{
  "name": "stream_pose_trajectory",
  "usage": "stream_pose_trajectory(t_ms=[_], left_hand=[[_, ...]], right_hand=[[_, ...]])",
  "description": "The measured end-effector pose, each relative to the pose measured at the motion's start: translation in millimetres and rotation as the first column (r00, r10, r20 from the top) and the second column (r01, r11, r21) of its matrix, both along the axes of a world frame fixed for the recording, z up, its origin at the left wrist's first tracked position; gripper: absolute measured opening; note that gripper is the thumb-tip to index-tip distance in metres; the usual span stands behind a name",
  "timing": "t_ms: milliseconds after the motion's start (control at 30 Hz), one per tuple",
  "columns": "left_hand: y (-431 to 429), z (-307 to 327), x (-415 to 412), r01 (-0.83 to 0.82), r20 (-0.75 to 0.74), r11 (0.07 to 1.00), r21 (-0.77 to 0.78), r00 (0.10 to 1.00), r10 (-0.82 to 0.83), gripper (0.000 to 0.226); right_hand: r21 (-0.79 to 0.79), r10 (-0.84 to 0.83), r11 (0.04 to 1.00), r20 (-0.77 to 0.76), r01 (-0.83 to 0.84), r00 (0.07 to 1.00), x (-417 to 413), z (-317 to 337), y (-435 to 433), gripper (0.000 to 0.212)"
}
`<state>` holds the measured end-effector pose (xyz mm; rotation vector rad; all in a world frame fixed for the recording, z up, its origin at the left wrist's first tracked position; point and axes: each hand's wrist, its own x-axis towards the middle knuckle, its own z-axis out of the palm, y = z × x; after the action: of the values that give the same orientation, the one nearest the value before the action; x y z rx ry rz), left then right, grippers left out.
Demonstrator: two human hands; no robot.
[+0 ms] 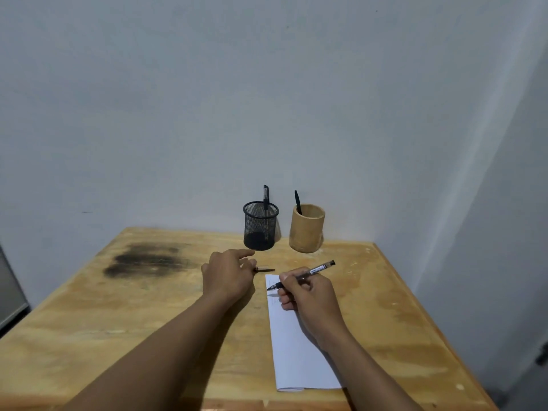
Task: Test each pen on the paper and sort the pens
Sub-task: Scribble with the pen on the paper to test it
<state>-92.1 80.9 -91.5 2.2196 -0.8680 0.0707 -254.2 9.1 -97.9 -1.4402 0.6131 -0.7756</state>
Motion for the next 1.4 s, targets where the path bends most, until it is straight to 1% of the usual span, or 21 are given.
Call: stream_pose_trajectory(t_ms=[67, 133, 200, 267, 333, 433, 600, 733, 833, 1000, 1267, 1400], left_hand=[[20.1, -2.9, -11.6, 0.077, 0.114, 0.997, -0.004, 0.991, -0.076, 0.030], [42.1, -7.2, -23.4, 0.195, 0.198, 0.979, 0.060, 0.959, -0.203, 0.037], [59.1, -9.5, -32.4, 0.275, 0.169, 0.945, 0.175, 0.938, -0.304, 0.046], [68.0, -11.1, -38.0, 0.316, 0.126, 0.901, 0.296, 0.922, -0.365, 0.057], [70.7, -12.4, -42.4, 0.326, 0.102, 0.854, 0.405, 0.912, -0.396, 0.062], [70.7, -12.0, -43.8, 0.316, 0.086, 0.821, 0.476, 0.912, -0.401, 0.064], [70.6, -16.4, -43.1, 0.300, 0.106, 0.809, 0.506, 0.909, -0.403, 0.066], [70.8, -17.7, -43.3, 0.299, 0.101, 0.803, 0.516, 0.909, -0.403, 0.067], [71.1, -17.5, -42.4, 0.303, 0.099, 0.801, 0.517, 0.908, -0.407, 0.072], [70.7, -17.2, -43.1, 0.300, 0.102, 0.798, 0.523, 0.907, -0.408, 0.073], [70.9, -17.3, -43.7, 0.297, 0.106, 0.797, 0.526, 0.907, -0.407, 0.073], [70.0, -17.8, -42.6, 0.287, 0.119, 0.796, 0.533, 0.906, -0.407, 0.074]], right_hand=[[0.032, -0.012, 0.999, 0.003, 0.011, 1.000, 0.6, 2.5, 2.1, 0.016], [0.039, -0.024, 0.999, 0.011, 0.024, 1.000, 0.4, 5.2, 4.5, 0.016], [0.009, -0.037, 0.999, 0.007, 0.037, 0.999, -0.9, 7.3, 7.1, 0.014], [-0.041, -0.058, 0.997, -0.006, 0.058, 0.998, -2.4, 8.8, 9.3, 0.012], [-0.102, -0.088, 0.991, -0.033, 0.084, 0.996, -3.0, 10.2, 11.1, 0.012], [-0.162, -0.099, 0.983, -0.081, 0.085, 0.992, -4.9, 14.7, 12.2, 0.013], [-0.205, -0.083, 0.978, -0.201, 0.041, 0.976, -15.1, 9.3, 6.1, 0.015], [-0.236, -0.098, 0.971, -0.213, 0.046, 0.972, -20.3, 0.6, 5.6, 0.017], [-0.299, -0.105, 0.954, -0.254, 0.025, 0.961, -20.2, 2.3, 7.9, 0.019], [-0.341, -0.096, 0.940, -0.314, -0.018, 0.945, -18.7, 3.3, 8.9, 0.017], [-0.390, -0.142, 0.921, -0.308, 0.011, 0.941, -20.8, 2.7, 9.9, 0.018], [-0.341, -0.104, 0.940, -0.328, -0.015, 0.939, -21.9, 3.6, 10.4, 0.018]])
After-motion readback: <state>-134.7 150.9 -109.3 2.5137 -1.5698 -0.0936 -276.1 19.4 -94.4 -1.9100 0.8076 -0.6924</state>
